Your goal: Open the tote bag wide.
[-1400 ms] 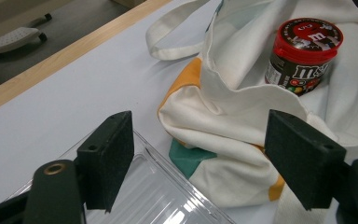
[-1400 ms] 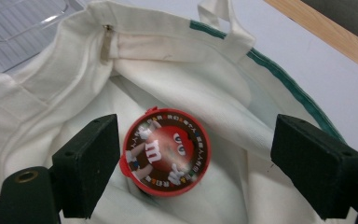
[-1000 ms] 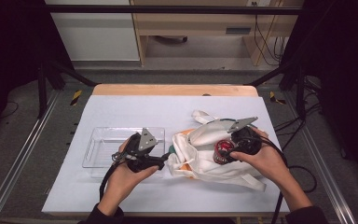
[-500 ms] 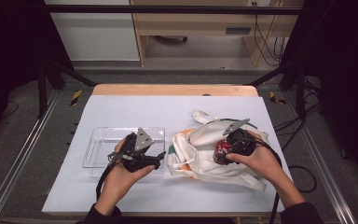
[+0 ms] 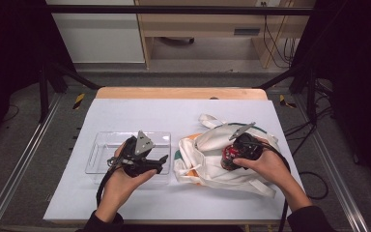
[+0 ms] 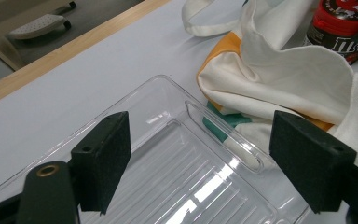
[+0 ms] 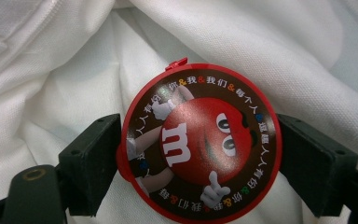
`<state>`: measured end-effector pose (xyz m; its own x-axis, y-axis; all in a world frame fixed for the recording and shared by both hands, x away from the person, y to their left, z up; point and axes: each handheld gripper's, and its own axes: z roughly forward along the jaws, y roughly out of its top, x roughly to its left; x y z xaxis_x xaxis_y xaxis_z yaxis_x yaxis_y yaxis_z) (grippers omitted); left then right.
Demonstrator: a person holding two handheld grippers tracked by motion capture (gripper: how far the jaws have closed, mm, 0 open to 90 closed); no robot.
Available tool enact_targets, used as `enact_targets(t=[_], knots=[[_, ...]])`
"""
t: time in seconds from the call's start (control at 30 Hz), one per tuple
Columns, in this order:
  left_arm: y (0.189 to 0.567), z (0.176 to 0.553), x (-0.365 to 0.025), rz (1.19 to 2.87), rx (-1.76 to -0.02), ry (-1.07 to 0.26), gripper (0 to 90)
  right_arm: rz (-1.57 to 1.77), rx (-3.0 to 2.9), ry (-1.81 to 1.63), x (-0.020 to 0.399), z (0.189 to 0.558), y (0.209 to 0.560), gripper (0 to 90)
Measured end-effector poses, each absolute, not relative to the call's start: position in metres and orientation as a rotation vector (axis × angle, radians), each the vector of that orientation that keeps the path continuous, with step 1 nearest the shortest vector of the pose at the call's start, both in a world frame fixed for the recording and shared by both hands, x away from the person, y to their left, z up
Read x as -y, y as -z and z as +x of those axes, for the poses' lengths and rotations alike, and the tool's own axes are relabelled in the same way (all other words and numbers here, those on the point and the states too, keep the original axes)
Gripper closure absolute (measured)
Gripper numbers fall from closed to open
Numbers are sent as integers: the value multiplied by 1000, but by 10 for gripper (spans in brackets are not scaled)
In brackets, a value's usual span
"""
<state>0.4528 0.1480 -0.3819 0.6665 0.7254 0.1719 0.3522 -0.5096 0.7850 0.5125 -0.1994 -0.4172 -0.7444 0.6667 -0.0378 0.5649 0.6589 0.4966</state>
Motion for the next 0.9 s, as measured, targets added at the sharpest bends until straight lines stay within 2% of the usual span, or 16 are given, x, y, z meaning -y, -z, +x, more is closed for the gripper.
enact_targets(t=[0.23, 0.9], knots=[[382, 455, -154, 2119, -849, -640, 204, 999, -2672, -673, 198, 514, 418, 233], [387, 465, -173, 2093, -935, -635, 179, 964, -2645, -656, 194, 511, 412, 247]])
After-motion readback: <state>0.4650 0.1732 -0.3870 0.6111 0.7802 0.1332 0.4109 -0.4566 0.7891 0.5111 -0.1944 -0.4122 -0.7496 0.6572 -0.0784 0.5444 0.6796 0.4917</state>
